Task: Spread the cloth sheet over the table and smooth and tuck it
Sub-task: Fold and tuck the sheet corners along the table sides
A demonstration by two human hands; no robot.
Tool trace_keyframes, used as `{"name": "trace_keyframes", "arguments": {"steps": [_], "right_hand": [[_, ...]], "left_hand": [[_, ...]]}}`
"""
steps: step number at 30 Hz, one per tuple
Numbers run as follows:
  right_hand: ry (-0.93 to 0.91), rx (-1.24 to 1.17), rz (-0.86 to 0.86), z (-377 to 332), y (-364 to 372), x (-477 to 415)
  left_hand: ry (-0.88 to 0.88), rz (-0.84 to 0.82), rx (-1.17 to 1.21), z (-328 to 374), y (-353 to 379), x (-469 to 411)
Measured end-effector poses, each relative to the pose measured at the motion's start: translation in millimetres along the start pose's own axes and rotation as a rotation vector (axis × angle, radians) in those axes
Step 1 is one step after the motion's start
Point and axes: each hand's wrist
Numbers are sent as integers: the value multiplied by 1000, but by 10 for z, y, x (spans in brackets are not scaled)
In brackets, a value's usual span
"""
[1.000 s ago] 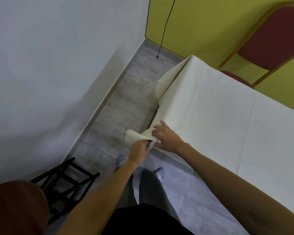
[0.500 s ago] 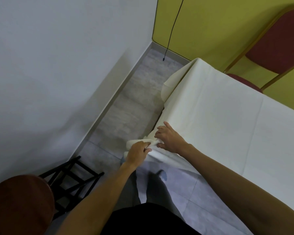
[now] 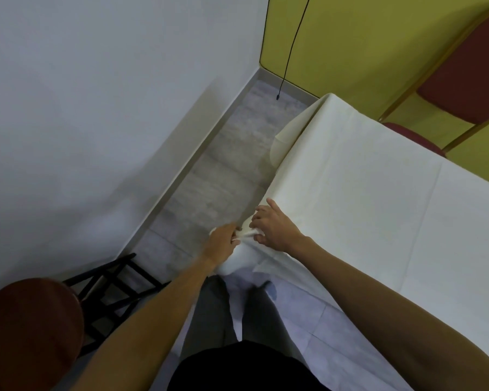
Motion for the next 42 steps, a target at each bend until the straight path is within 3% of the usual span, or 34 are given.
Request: {"name": "trace_keyframes", "arguments": {"steps": [6,16,19,24,29,33,42], "right_hand": [[24,51,5,-16,62,-16],[68,42,43,-45,154,-28],[70,30,132,-69,239,0],[309,19,260,-182,301,207],[372,-39,321,-213,316,227],[345,-39,298,-155,292,220],[269,27,263,97,127,-10]], "left_hand": [[113,-5,-176,-27,-7,-151],[238,-170,-230,11,-168,-715],[286,-190,-244,105,-204,-894],[318,-171,-224,336,-122,-940],[42,-155,-97,447,-82,-910],[-84,-260,-1,477,-72,-789],[-393,-131,356,626,-67,-452]]}}
Point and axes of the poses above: each hand's wrist, its own x-axis away from the middle knuckle, its own y-axis out of the palm, z = x × y, and after that the axes turned 11 degrees about z, right-handed
